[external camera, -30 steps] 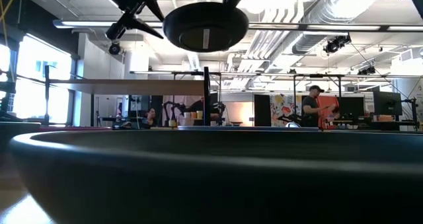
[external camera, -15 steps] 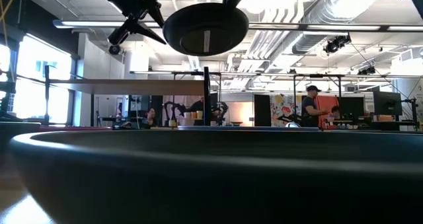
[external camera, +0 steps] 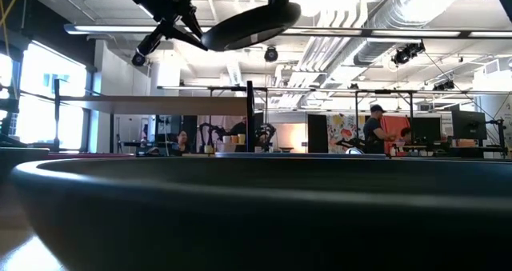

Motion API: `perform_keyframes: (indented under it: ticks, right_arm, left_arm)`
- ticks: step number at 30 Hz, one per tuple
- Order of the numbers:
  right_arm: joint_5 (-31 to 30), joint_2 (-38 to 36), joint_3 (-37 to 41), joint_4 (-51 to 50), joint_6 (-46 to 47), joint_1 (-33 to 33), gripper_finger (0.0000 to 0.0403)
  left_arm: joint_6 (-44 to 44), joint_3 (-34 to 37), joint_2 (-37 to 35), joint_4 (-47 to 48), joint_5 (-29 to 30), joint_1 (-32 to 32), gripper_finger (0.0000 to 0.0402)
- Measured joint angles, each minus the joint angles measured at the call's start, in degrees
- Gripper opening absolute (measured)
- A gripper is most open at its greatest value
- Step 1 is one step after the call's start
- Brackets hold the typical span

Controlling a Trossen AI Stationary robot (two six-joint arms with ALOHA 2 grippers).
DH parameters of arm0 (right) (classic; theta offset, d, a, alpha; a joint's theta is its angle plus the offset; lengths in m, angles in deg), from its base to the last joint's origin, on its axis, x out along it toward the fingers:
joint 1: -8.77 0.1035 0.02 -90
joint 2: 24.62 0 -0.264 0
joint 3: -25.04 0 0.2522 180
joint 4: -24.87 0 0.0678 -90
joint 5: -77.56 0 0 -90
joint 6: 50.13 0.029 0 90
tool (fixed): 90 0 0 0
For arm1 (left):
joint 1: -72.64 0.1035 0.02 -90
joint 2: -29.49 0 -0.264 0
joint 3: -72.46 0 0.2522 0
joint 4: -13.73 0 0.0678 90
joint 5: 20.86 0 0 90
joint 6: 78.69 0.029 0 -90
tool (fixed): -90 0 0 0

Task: Place and stack plates onto a shelf
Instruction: Put the top right black plate on the shelf

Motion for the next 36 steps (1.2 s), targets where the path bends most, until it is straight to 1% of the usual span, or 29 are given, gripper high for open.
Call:
perform_keyframes:
  ticks: [7, 18, 21, 25, 29, 32, 36]
  right_arm:
    - [-1.6, 0.0, 0.0, 0.0, -0.1, 0.0, 0.0]
    - [-2.1, 0.0, 0.0, 0.2, 0.4, -0.2, 0.0004]
    - [-2.5, 0.0, 0.0, 0.1, 2.3, -0.3, 0.0025]
    - [-2.9, 0.0, 0.0, -0.5, 3.5, -0.4, 0.0075]
    - [-5.2, -0.1, 0.0, -0.5, 3.5, -0.3, 0.0121]
    - [-6.6, -0.2, -0.2, -1.0, 3.5, -0.3, 0.0142]
    - [-7.0, -0.3, -2.0, -3.4, 3.5, -0.4, 0.0156]
  left_arm:
    - [0.6, 0.0, 0.0, 0.0, 0.7, 0.0, 0.0008]
    - [1.4, 0.0, 0.0, 0.1, 0.5, 0.7, 0.0007]
    - [1.9, 0.0, 0.0, 0.1, 0.3, 1.2, 0.0007]
    - [2.3, 0.0, 0.0, 0.4, 0.0, 1.3, 0.0006]
    - [3.1, 0.0, 0.0, 0.4, 0.3, 1.3, 0.0006]
    - [4.0, 0.0, -0.5, 0.7, 0.6, 2.2, 0.0006]
    - [5.1, 0.1, -1.4, 3.3, 0.7, 4.5, 0.0006]
